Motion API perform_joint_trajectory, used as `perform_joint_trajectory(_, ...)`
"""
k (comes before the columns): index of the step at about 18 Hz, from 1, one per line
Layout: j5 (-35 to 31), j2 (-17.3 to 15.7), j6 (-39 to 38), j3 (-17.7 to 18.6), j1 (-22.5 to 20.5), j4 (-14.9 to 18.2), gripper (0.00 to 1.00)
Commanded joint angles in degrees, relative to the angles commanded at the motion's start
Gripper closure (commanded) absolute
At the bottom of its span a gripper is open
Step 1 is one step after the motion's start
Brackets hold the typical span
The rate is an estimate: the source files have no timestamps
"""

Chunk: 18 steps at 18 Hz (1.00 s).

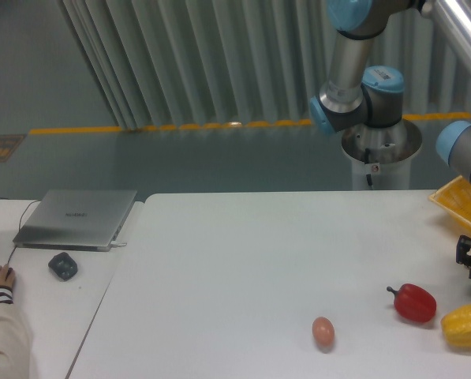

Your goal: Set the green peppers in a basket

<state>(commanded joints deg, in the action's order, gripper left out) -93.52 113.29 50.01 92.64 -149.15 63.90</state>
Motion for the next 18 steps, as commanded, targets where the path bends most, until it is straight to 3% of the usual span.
perform_joint_trajectory(9,0.44,-6.23,0.26,0.00,1.41,1.58,0.67)
perform_joint_trajectory(13,0.44,-10.10,3.94,-0.17,0.71,5.88,0.67)
perform_joint_trajectory(18,0.53,-13.36,14.05,-0.18,-4.03,9.84,0.66)
